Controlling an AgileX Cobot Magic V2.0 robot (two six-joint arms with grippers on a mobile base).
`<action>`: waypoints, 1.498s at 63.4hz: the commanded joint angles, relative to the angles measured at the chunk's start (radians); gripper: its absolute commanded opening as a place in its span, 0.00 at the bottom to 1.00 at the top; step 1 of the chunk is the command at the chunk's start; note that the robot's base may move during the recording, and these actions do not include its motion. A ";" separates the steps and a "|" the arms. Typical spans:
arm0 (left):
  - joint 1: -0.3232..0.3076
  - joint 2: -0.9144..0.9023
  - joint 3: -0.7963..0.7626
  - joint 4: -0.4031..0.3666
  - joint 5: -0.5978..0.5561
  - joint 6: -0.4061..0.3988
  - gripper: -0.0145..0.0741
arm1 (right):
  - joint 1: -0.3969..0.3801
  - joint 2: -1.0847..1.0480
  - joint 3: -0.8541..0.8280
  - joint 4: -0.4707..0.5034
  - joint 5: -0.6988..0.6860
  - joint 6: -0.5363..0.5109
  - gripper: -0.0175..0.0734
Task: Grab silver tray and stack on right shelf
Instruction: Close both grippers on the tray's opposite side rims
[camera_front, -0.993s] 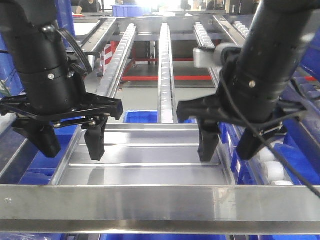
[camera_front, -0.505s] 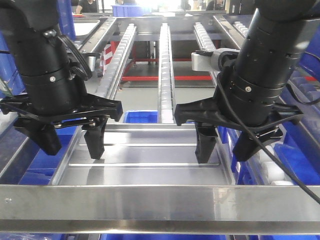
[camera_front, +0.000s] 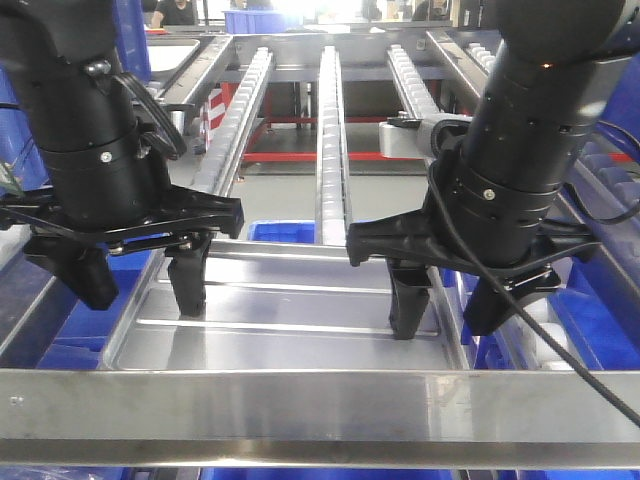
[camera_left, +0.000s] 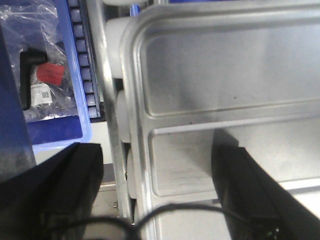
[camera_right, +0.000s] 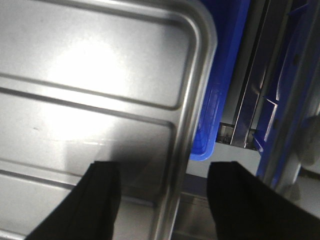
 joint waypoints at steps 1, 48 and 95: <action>0.004 -0.044 -0.031 0.007 -0.017 -0.027 0.58 | -0.002 -0.034 -0.025 -0.005 -0.030 -0.001 0.73; 0.004 -0.044 -0.031 0.015 0.036 -0.027 0.17 | -0.002 -0.038 -0.025 -0.005 -0.020 -0.001 0.25; 0.004 -0.051 -0.009 0.026 0.020 -0.027 0.05 | -0.002 -0.131 -0.025 -0.006 -0.028 -0.001 0.25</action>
